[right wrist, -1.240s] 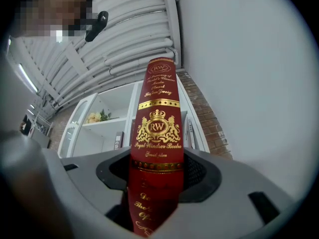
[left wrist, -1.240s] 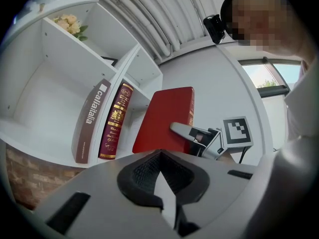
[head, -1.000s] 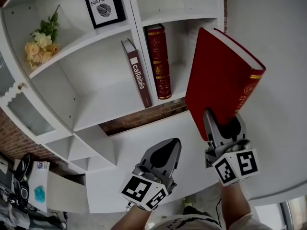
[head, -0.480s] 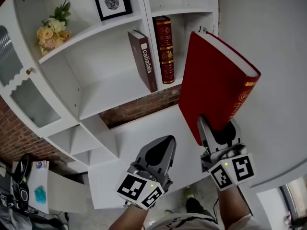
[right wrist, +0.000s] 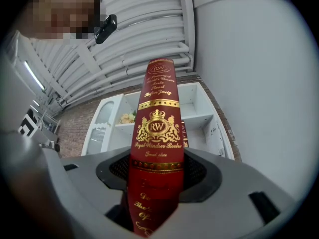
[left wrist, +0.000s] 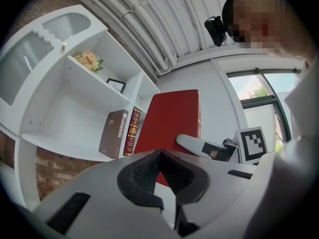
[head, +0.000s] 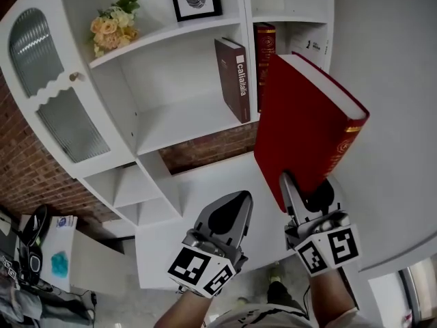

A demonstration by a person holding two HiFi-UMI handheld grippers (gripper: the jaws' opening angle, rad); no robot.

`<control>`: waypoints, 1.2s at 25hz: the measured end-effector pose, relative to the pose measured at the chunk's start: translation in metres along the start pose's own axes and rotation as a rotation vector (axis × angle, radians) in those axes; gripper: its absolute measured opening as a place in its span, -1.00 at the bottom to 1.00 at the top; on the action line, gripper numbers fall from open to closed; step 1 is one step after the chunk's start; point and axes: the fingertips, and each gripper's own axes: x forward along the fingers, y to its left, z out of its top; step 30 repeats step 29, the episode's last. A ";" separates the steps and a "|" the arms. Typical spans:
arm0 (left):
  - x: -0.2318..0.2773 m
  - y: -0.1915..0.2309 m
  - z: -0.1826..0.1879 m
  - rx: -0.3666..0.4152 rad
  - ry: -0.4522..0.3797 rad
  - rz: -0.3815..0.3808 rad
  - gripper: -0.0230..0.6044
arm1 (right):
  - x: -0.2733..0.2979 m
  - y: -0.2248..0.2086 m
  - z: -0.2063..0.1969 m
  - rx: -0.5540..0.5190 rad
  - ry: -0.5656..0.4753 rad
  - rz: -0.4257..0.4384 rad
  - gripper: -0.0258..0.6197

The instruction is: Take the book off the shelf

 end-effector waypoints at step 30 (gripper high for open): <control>-0.035 0.023 0.010 0.010 -0.013 0.055 -0.89 | 0.009 0.058 -0.021 0.002 0.046 0.082 -0.15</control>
